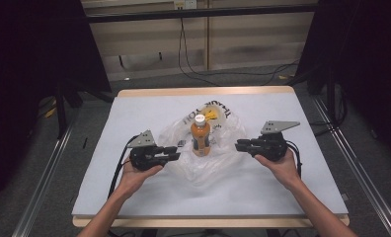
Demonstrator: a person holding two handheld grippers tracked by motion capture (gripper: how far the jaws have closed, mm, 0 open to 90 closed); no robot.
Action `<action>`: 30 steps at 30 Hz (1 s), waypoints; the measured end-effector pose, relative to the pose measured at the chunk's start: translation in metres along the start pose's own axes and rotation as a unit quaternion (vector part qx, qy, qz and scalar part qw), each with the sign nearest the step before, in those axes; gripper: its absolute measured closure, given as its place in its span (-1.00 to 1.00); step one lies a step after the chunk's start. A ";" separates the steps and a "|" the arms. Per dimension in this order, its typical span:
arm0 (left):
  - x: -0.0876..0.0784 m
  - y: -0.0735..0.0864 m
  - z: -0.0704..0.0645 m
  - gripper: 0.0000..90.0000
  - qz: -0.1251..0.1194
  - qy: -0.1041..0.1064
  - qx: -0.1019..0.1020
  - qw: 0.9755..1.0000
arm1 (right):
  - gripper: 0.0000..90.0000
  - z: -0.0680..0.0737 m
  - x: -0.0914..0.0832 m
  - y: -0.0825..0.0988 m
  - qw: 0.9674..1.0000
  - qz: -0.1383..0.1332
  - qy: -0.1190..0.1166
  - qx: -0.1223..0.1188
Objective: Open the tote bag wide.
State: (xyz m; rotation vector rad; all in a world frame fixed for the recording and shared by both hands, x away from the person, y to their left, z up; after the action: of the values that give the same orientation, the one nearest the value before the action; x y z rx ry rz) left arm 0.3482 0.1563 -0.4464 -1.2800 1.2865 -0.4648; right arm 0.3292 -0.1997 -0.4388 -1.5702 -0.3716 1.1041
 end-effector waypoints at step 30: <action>-0.075 0.052 -0.018 -0.93 -0.039 -0.131 -0.061 0.989 | -0.80 0.024 -0.079 0.043 0.986 -0.057 0.144 0.056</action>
State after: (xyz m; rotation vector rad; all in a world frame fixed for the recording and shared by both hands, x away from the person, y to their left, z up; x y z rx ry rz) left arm 0.2901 0.2280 -0.4551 -1.4459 1.0591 -0.2632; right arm 0.2565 -0.2575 -0.4398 -1.5606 -0.1976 0.7836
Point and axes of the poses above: each handheld gripper's, and its own axes: x roughly forward along the jaws, y roughly out of its underside, z roughly to its left, the point moved 3 cm from there along x, roughly forward along the jaws, and after that the axes turned 6 degrees about -x, right-handed, at the moved point
